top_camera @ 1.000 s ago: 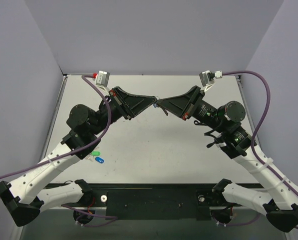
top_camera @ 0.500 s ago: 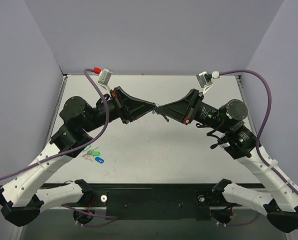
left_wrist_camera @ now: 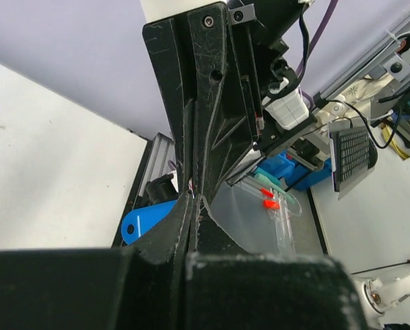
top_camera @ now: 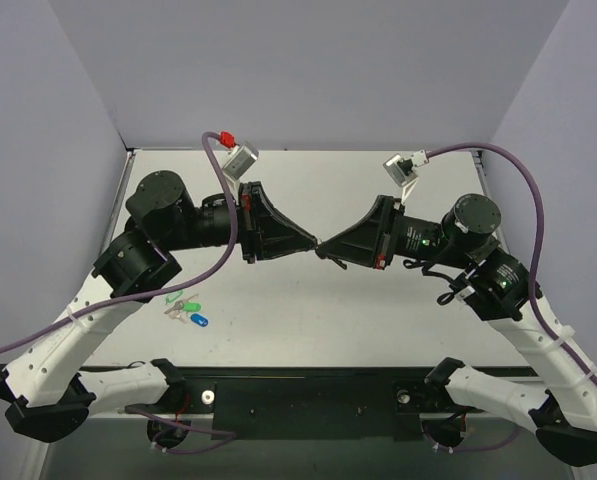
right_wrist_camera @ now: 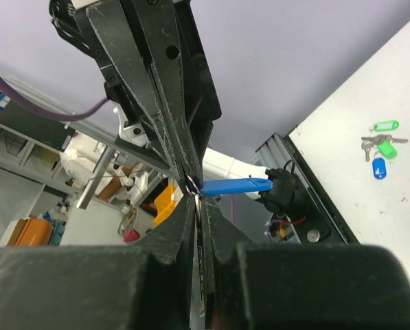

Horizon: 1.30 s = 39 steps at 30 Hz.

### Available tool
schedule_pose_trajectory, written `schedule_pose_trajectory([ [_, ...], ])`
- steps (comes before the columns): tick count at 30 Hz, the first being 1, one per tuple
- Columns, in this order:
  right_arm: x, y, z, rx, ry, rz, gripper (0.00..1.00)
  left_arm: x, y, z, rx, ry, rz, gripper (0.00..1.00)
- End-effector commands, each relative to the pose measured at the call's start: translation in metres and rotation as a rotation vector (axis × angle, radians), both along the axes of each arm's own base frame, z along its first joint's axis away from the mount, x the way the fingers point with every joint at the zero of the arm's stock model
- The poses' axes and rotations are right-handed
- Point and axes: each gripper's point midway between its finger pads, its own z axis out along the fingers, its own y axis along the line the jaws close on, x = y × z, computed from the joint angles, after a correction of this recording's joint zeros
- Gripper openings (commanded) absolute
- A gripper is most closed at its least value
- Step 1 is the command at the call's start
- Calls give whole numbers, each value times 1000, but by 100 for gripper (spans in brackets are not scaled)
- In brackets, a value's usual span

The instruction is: Remove the keys from the keyring

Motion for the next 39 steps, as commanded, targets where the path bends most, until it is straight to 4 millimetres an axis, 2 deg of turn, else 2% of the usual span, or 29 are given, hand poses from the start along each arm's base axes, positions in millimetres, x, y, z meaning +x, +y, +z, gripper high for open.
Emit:
schedule_pose_trajectory([
  [1, 0, -1, -6, -65, -22, 8, 0, -37, 7, 3, 37, -55, -179, 0],
  [7, -7, -1, -13, -108, -17, 48, 0, -39, 7, -9, 79, -34, -209, 0],
  [14, -7, -1, -18, -127, -14, 52, 0, -39, 8, -1, 62, -30, -197, 1],
  [15, -6, -2, -18, -126, -18, 46, 0, -39, 9, 3, 54, -36, -190, 14],
  [16, -5, -2, -18, -127, -16, 40, 0, -36, 10, 6, 47, -37, -173, 35],
  [17, -4, -3, -18, -126, -20, 29, 0, -36, 12, 13, 31, -44, -159, 43],
  [18, -4, -3, -17, -124, -20, 24, 0, -34, 13, 18, 20, -50, -141, 58],
  [20, -3, -4, -15, -121, -26, 18, 0, -29, 16, 29, -11, -63, -101, 76],
  [23, -3, -4, -7, -95, -36, 12, 0, -13, 22, 41, -62, -70, 6, 78],
  [24, -3, -4, -5, -90, -39, 13, 0, -14, 28, 46, -87, -55, 26, 78],
  [25, -5, -4, 1, -73, -48, 14, 0, -3, 29, 49, -123, -59, 75, 78],
  [29, -7, -2, 16, -13, -58, 32, 0, 3, 44, 65, -319, -22, 134, 72],
  [31, -8, -1, 28, 31, -73, 41, 0, 7, 45, 64, -373, 2, 148, 64],
  [33, -7, 1, 39, 72, -80, 45, 0, 9, 47, 64, -421, 33, 156, 61],
  [36, -6, 2, 53, 124, -94, 48, 0, 11, 49, 63, -472, 47, 159, 61],
  [39, -2, 4, 59, 140, -98, 38, 0, 11, 46, 62, -475, 52, 154, 59],
])
